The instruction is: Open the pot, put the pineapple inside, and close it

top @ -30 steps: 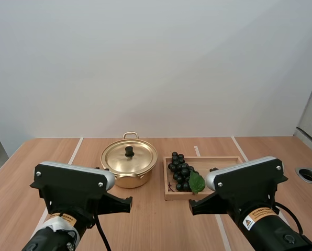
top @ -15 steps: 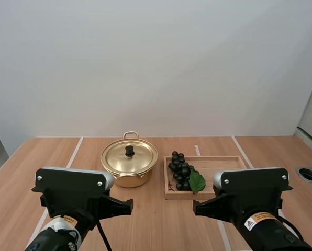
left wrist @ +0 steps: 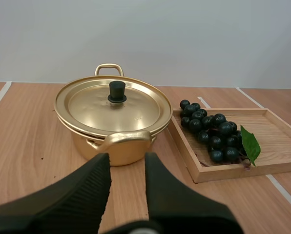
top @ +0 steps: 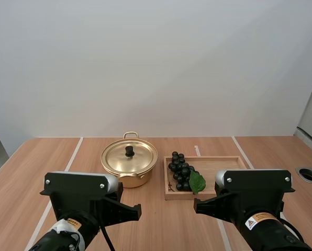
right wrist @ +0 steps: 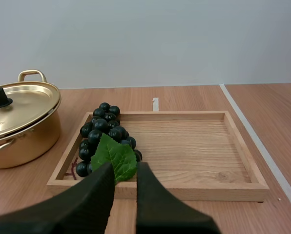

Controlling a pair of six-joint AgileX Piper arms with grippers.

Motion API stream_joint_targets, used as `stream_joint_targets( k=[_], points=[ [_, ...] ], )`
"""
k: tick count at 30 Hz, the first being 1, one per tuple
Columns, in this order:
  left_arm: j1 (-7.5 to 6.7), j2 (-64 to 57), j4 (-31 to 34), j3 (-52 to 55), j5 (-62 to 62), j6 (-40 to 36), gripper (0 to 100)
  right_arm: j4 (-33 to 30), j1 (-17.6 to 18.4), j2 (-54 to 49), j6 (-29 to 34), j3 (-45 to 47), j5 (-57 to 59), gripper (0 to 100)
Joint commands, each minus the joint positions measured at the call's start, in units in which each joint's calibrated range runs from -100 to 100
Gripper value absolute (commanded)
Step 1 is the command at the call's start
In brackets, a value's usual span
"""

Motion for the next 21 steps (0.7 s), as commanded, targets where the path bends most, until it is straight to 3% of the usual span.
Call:
stream_joint_targets(
  k=[1, 3, 5, 8, 9, 10, 14, 21],
  points=[
    [-0.16, -0.3, -0.5, 0.1, -1.2, -0.3, 41, 0.6, -0.2, -0.3, 0.2, 0.0, -0.6, 30],
    [-0.16, -0.3, 1.9, 0.1, -1.9, -0.4, 40, 0.6, -0.3, -0.3, 0.2, 0.0, 0.0, 30],
    [0.00, -0.3, 5.2, 0.1, -4.0, -1.6, 32, 0.2, -0.3, -0.3, 0.2, 0.0, 0.0, 30],
    [0.09, -0.3, 7.3, 0.1, -5.8, -2.1, 0, -2.8, -0.6, -0.3, 0.3, 0.0, -0.6, 23],
    [0.23, -0.3, 8.0, 0.1, -6.2, -2.4, 0, -4.2, -0.6, -0.3, 0.3, 0.0, -0.7, 16],
    [0.50, -0.3, 8.9, 0.1, -7.1, -2.4, 0, -6.1, -0.8, -0.3, 0.3, 0.0, -0.9, 1],
    [1.99, -0.3, 10.3, 0.1, -8.8, -2.8, 0, -10.9, -1.5, -0.3, 0.3, 0.0, -0.8, 0],
    [3.98, -0.3, 12.6, 0.1, -8.4, -7.2, 0, -11.1, -1.5, -0.3, 0.3, 0.0, 0.1, 0]
  ],
)
